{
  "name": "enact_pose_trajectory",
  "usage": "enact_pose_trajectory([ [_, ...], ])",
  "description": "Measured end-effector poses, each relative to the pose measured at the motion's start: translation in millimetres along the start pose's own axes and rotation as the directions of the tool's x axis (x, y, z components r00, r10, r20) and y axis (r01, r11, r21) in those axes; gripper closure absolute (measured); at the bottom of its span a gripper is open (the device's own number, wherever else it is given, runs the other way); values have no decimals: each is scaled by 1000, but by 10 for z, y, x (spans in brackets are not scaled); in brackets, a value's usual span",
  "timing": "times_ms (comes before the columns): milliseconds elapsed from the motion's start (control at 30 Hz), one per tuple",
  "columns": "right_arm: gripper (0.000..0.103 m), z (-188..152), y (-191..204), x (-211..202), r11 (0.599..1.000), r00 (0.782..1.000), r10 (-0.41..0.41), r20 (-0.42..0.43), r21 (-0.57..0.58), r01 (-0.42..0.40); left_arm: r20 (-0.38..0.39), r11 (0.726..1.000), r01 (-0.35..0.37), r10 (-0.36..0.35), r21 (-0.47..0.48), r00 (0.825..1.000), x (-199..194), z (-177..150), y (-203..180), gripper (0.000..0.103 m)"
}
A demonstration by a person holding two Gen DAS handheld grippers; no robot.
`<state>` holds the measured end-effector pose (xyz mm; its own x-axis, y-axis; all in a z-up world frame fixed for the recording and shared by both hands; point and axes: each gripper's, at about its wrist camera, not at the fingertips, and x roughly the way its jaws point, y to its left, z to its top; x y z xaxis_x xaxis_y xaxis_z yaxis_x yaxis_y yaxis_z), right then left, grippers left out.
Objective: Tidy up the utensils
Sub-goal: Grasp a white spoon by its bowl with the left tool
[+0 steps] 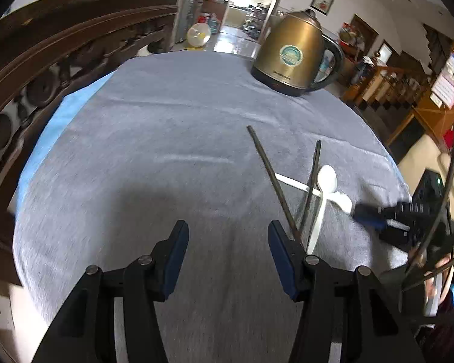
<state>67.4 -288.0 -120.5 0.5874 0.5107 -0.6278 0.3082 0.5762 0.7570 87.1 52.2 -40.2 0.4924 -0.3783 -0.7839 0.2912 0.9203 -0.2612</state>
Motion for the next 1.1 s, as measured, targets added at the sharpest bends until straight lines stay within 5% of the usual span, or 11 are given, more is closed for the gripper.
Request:
enact_pose_trajectory([
  [100, 84, 139, -69, 27, 998, 998, 10, 59, 59, -13, 0, 999, 4, -4, 39, 1000, 118, 89, -74, 48],
  [300, 84, 231, -53, 27, 998, 999, 26, 35, 57, -28, 14, 990, 70, -72, 119, 997, 328, 329, -354, 48],
  [600, 83, 118, -272, -125, 992, 997, 53, 48, 113, -58, -63, 935, 207, -197, 289, 978, 895, 611, -1066, 48],
  [767, 83, 87, -387, -242, 989, 996, 62, 56, 131, -69, -114, 909, 226, -198, 351, 973, 1142, 598, -1305, 48],
  [900, 83, 93, -415, -267, 988, 997, 67, 47, 137, -73, -104, 892, 183, -154, 413, 983, 1235, 537, -1432, 72],
  [1100, 83, 69, -331, -226, 993, 998, 56, 23, 99, -58, -60, 913, 182, -173, 364, 983, 1171, 583, -1301, 75],
])
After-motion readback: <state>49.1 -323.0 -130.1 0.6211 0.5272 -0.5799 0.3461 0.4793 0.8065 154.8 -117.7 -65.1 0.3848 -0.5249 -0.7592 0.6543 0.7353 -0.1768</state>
